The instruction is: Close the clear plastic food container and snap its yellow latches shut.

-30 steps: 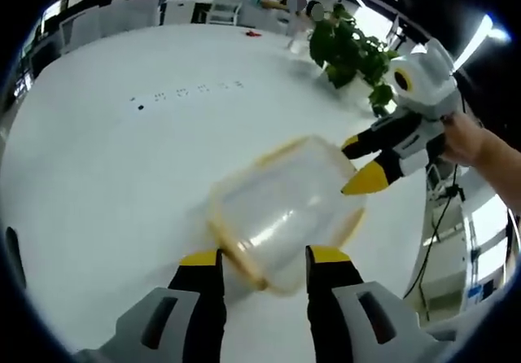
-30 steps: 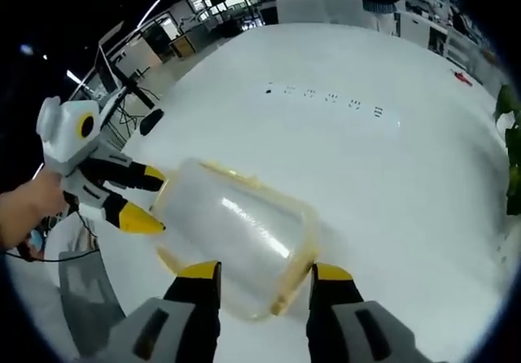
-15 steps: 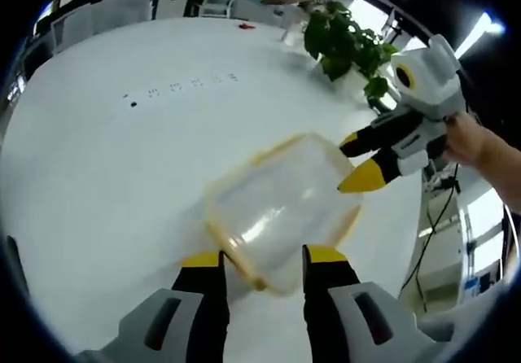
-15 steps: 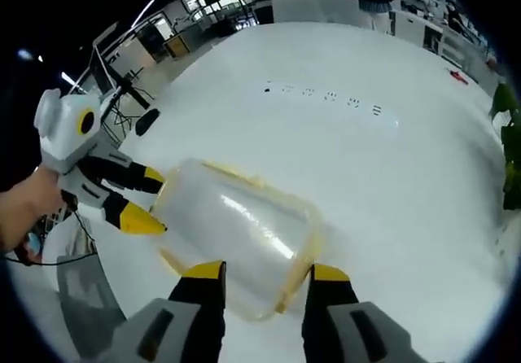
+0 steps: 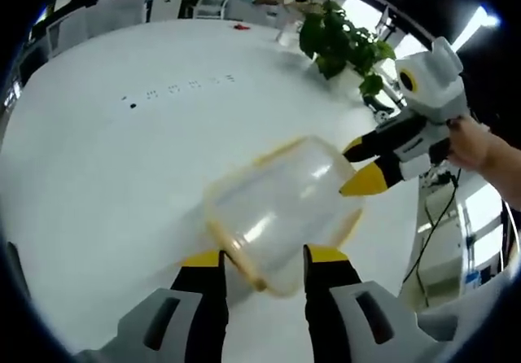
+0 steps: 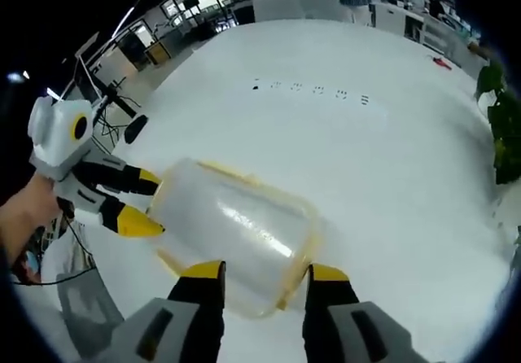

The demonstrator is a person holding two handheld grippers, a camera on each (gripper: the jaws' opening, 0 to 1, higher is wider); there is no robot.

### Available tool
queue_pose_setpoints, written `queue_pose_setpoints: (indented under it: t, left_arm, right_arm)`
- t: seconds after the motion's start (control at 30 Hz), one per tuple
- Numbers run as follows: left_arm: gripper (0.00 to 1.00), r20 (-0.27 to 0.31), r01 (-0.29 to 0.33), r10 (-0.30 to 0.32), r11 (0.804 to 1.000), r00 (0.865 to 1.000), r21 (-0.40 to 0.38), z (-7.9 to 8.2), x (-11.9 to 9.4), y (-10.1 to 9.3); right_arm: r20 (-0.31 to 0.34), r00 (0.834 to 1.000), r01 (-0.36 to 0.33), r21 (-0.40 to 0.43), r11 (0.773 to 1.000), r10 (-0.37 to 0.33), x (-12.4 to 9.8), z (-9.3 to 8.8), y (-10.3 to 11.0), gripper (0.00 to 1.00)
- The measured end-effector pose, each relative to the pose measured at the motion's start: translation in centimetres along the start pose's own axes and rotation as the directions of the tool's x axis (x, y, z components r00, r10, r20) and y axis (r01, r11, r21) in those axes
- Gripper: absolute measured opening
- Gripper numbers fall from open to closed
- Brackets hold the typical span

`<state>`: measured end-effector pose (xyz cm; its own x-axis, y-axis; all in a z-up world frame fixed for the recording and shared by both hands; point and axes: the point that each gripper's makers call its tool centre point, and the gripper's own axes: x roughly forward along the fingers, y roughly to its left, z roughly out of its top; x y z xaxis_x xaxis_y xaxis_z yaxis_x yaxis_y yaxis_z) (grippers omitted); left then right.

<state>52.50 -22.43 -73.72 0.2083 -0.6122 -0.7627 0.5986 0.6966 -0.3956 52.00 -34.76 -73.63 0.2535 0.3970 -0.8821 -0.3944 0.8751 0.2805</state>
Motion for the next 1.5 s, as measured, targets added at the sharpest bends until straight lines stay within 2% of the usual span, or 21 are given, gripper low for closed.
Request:
queue_pose_setpoints:
  t: [0.23,0.33,0.43,0.5,0.6,0.63,0.7,0.77,0.83,0.87,0.93,1.1,1.2,1.37,1.4,1.5]
  left_arm:
    - [0.34,-0.004,-0.003,0.003,1.0,1.0,0.022,-0.1,-0.2,-0.4]
    - [0.35,0.004,-0.014,0.013,0.999,1.0,0.05,-0.1,-0.3,-0.3]
    - [0.37,0.016,-0.042,0.04,0.992,0.999,0.119,0.4,-0.3,-0.3]
    - [0.38,0.014,-0.037,0.035,0.993,0.999,0.109,0.3,-0.3,-0.2]
    - [0.45,0.015,-0.025,0.024,0.995,1.0,0.097,0.3,-0.7,-0.5]
    - [0.45,0.026,-0.029,0.026,0.992,0.999,0.125,0.7,-0.9,-0.6]
    - [0.42,0.031,-0.039,0.034,0.983,0.999,0.178,1.0,-1.3,-0.5]
    - [0.42,0.009,-0.036,0.035,0.982,0.999,0.186,0.6,-1.5,-0.5]
    - [0.41,-0.02,-0.035,0.04,0.973,0.999,0.228,0.2,-1.8,-0.4]
    - [0.41,-0.012,-0.06,0.065,0.962,0.998,0.267,0.5,-2.2,0.1]
    - [0.4,0.004,-0.056,0.057,0.964,0.998,0.259,0.9,-2.7,-0.1]
    - [0.41,0.027,-0.036,0.03,0.964,0.999,0.265,1.8,-3.4,-0.5]
    - [0.4,0.032,-0.039,0.031,0.959,0.999,0.28,2.1,-3.7,-0.4]
    - [0.4,0.033,-0.037,0.028,0.953,0.999,0.301,2.4,-3.9,-0.4]
    - [0.4,0.03,-0.053,0.046,0.949,0.998,0.311,2.4,-4.0,0.0]
    - [0.4,0.023,-0.041,0.036,0.946,0.999,0.321,2.3,-4.1,-0.2]
  right_arm:
    - [0.005,1.0,0.027,0.006,1.0,-0.027,-0.2,-0.4,0.5,0.36]
    - [0.038,0.999,0.013,0.044,0.999,-0.015,-0.2,-0.4,0.3,0.37]
    - [0.057,0.998,0.024,0.015,1.0,-0.025,-0.4,-0.4,0.5,0.38]
    - [0.029,0.999,0.038,-0.038,0.999,-0.037,-0.6,-0.8,0.6,0.37]
    - [0.015,0.998,0.055,-0.094,0.994,-0.053,-1.0,-1.0,0.6,0.31]
    - [0.016,0.998,0.068,-0.1,0.993,-0.066,-1.3,-1.0,0.5,0.31]
    - [0.035,0.998,0.06,-0.115,0.992,-0.056,-1.8,-0.7,0.7,0.34]
    - [0.027,0.998,0.057,-0.141,0.988,-0.054,-1.9,-0.8,0.6,0.37]
    - [0.034,0.999,0.039,-0.19,0.981,-0.033,-2.0,-0.7,0.7,0.35]
    - [0.01,0.999,0.047,-0.21,0.977,-0.046,-2.1,-1.2,0.6,0.35]
    - [0.022,0.999,0.046,-0.269,0.962,-0.042,-2.2,-1.0,0.5,0.36]
    - [-0.004,0.999,0.03,-0.289,0.957,-0.033,-2.3,-1.5,0.4,0.35]
    - [0.009,0.999,0.04,-0.363,0.931,-0.04,-2.6,-1.1,0.4,0.34]
    - [-0.01,0.999,0.038,-0.392,0.919,-0.045,-2.7,-0.8,0.6,0.32]
    - [-0.036,0.997,0.039,-0.442,0.896,-0.061,-2.6,-0.9,0.4,0.31]
    - [-0.039,0.996,0.047,-0.484,0.874,-0.075,-2.5,-0.6,0.5,0.3]
